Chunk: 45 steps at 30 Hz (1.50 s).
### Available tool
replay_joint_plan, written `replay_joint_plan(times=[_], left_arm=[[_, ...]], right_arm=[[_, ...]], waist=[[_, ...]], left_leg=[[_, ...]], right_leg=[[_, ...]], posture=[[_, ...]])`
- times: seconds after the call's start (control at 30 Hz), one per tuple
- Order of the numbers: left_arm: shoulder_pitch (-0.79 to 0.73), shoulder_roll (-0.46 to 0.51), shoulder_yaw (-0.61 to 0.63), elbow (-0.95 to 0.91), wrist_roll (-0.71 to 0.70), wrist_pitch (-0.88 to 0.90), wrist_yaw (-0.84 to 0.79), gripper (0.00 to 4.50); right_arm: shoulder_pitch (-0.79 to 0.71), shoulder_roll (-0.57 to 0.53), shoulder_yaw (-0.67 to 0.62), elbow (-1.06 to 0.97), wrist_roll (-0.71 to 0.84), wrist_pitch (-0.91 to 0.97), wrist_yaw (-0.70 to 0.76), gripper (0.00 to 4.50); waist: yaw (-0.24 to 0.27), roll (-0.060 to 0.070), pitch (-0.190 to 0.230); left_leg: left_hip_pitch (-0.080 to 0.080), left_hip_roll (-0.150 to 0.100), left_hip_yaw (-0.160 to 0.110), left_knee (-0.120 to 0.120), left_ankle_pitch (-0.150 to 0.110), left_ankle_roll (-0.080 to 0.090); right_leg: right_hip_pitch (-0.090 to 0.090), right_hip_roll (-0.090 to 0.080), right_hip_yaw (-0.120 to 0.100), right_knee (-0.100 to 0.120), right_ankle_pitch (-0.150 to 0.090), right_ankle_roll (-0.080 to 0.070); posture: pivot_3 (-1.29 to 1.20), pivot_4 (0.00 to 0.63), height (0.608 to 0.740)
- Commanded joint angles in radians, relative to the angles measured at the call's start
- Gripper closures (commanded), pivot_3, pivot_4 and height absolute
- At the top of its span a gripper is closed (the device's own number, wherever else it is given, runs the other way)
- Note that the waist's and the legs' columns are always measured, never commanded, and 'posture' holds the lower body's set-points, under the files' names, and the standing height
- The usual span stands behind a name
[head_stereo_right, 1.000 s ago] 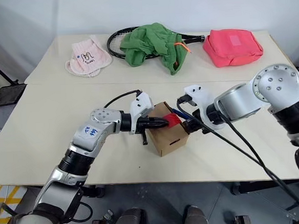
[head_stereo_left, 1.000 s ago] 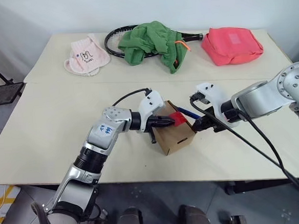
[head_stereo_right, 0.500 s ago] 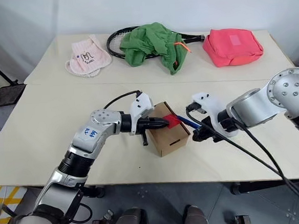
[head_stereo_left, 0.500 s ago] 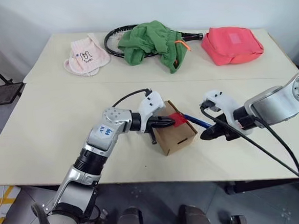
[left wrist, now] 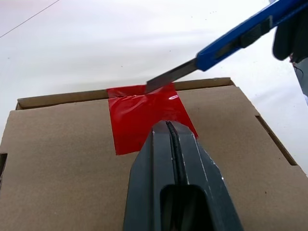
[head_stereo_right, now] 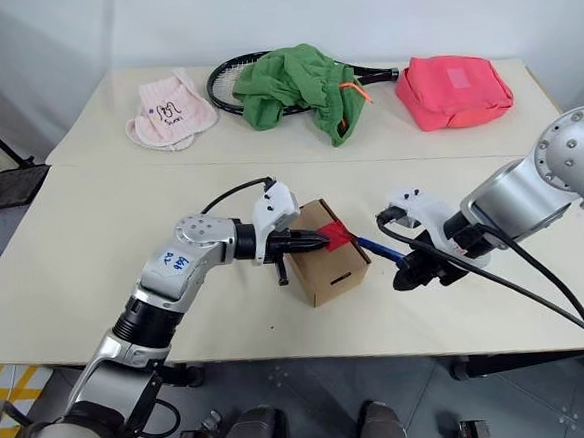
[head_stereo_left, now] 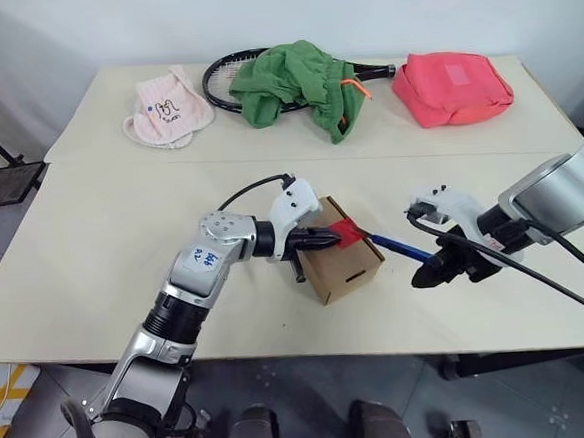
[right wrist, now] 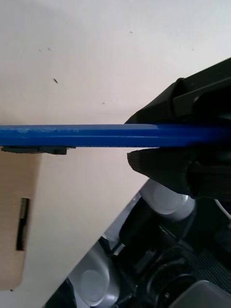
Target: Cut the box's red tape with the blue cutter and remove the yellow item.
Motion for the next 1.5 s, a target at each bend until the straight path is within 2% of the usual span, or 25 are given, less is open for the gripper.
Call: replay_joint_plan(times=[0.03, 0.2, 0.6, 0.83, 0.93, 1.07, 1.33, 1.5], left_arm=[[0.055, 0.014, -0.053, 0.042, 0.033, 0.063, 0.002, 4.49], [0.053, 0.014, -0.051, 0.041, 0.033, 0.065, 0.003, 4.49], [0.044, 0.014, -0.047, 0.050, 0.036, 0.061, 0.002, 4.49], [0.047, 0.009, -0.047, 0.053, 0.037, 0.059, 0.006, 4.49], [0.047, 0.010, -0.046, 0.054, 0.037, 0.059, 0.007, 4.49], [0.047, 0.009, -0.044, 0.055, 0.039, 0.060, 0.010, 4.49], [0.043, 0.005, -0.048, 0.070, 0.043, 0.050, 0.009, 4.49], [0.041, 0.000, -0.047, 0.075, 0.042, 0.047, 0.011, 4.49]], right_arm=[[-0.015, -0.024, 0.014, -0.020, 0.019, 0.001, 0.014, 4.29], [0.010, 0.008, -0.012, -0.009, 0.019, -0.040, -0.034, 4.29], [0.027, 0.226, -0.139, 0.110, 0.019, -0.062, -0.235, 4.29], [0.084, 0.286, -0.215, 0.111, 0.019, -0.063, -0.315, 4.29], [0.101, 0.262, -0.227, 0.090, 0.019, -0.051, -0.298, 4.29], [0.109, 0.178, -0.197, 0.041, 0.019, -0.031, -0.225, 4.29], [0.037, 0.025, -0.077, -0.014, 0.019, 0.013, -0.061, 4.29], [0.004, -0.006, -0.012, -0.026, 0.019, 0.004, -0.016, 4.29]], waist=[[0.000, 0.000, 0.000], [-0.001, 0.000, 0.000], [-0.002, 0.000, 0.000], [-0.005, 0.000, 0.000], [-0.006, 0.001, 0.000], [-0.002, 0.001, 0.000], [-0.002, 0.002, -0.001], [-0.002, 0.002, -0.001]], left_leg=[[0.000, 0.000, 0.000, 0.000, 0.000, 0.000], [0.000, 0.000, 0.000, 0.000, 0.000, 0.000], [0.000, 0.000, 0.000, 0.000, 0.000, -0.001], [0.001, 0.000, 0.001, 0.001, 0.000, -0.001], [0.001, 0.001, 0.001, 0.001, 0.000, -0.001], [0.000, 0.001, 0.001, 0.001, 0.000, -0.001], [0.000, 0.001, 0.001, 0.000, 0.000, 0.000], [0.000, 0.001, 0.001, 0.000, -0.001, 0.000]], right_leg=[[0.000, 0.000, 0.000, 0.000, 0.000, 0.000], [0.000, 0.000, 0.000, 0.000, 0.000, 0.000], [0.000, 0.000, 0.000, 0.001, 0.000, 0.000], [0.000, 0.000, 0.000, 0.002, 0.000, 0.000], [0.000, 0.000, 0.000, 0.002, 0.000, 0.000], [0.000, 0.000, 0.000, 0.002, 0.000, 0.000], [0.000, 0.000, 0.000, 0.000, 0.000, 0.000], [0.000, 0.000, 0.000, 0.000, 0.000, 0.000]], posture=[[0.00, 0.150, 0.740], [0.00, 0.150, 0.740], [0.00, 0.150, 0.740], [0.00, 0.150, 0.740], [0.00, 0.150, 0.740], [0.00, 0.150, 0.740], [0.00, 0.150, 0.740], [0.00, 0.150, 0.740]])
